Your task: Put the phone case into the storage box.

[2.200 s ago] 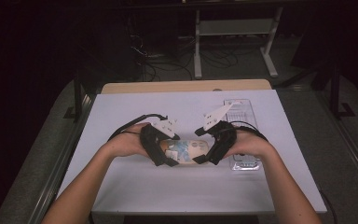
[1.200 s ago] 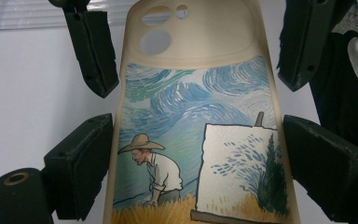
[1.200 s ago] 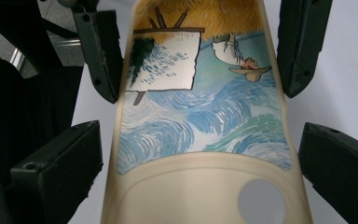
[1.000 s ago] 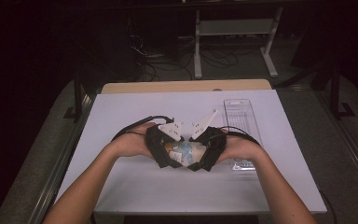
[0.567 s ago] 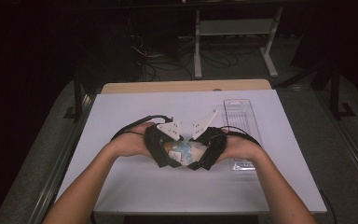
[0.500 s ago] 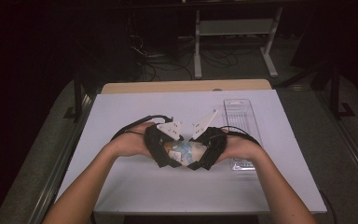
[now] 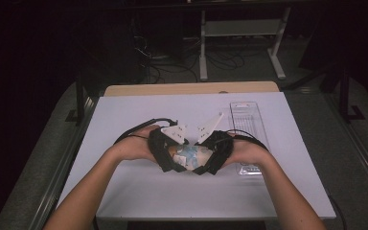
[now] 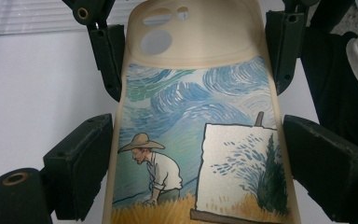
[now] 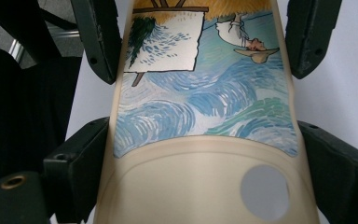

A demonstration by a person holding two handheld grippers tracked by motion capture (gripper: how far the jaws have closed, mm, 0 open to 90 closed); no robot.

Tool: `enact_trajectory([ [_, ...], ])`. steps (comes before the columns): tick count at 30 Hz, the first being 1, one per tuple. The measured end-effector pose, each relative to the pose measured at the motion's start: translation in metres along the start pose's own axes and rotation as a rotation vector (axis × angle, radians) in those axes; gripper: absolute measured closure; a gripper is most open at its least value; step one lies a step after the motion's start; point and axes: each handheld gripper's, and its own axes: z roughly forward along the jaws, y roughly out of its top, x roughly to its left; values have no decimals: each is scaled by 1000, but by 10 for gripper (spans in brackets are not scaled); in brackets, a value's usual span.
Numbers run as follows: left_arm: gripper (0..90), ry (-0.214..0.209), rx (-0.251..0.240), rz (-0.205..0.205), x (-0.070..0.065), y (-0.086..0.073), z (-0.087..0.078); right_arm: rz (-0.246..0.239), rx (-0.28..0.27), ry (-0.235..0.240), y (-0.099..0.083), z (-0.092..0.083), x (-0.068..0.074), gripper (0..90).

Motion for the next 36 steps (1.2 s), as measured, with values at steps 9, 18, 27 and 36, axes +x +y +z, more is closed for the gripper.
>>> enact_trajectory([
  [9,41,3,-5,-20,0,0,1,10,-6,-4,0,-2,-1,102],
  [18,2,15,-18,-61,1,-3,-7,20,-2,-9,-1,-2,-2,102],
  [27,2,74,-59,-106,2,-14,-18,54,-7,-25,-6,-8,-6,101],
  [36,2,189,-131,-197,1,-33,-30,92,-8,-62,-14,-14,-12,102],
])
